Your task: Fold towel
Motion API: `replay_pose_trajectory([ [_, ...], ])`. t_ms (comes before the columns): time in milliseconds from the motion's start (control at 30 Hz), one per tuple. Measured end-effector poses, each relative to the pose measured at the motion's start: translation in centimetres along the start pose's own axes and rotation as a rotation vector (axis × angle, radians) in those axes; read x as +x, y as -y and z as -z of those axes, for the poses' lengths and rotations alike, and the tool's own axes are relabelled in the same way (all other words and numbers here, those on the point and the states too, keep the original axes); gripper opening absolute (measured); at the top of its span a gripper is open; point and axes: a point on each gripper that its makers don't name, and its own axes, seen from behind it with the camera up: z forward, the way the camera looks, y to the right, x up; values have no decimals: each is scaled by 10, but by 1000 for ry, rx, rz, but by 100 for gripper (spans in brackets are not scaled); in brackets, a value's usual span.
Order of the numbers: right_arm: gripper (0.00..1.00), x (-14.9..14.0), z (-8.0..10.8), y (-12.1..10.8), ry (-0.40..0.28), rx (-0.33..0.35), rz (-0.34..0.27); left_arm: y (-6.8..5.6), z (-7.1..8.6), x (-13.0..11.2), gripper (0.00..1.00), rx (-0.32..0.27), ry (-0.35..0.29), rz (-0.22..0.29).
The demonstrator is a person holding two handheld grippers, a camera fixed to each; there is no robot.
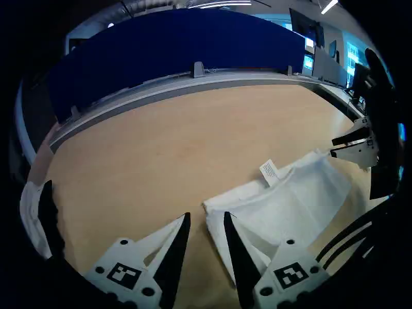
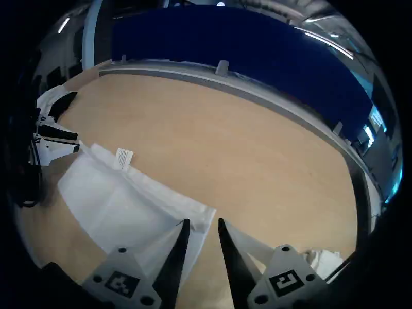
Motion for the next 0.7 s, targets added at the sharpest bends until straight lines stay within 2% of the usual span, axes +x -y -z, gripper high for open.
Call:
replay_pose_trajectory([
  [100, 71, 2, 2, 0, -7, 2, -4, 3, 3, 1, 67, -2, -2, 7],
  [200, 81, 1, 3, 1, -8, 5, -12, 7, 5, 1, 77, 1, -3, 15],
  [367, 88, 0, 6, 4, -11, 18, -28, 10, 9, 1, 88, -1, -2, 32],
  [700, 90, -6, 24, 5, -16, 17, -32, 10, 31, -4, 92, 7, -7, 41],
])
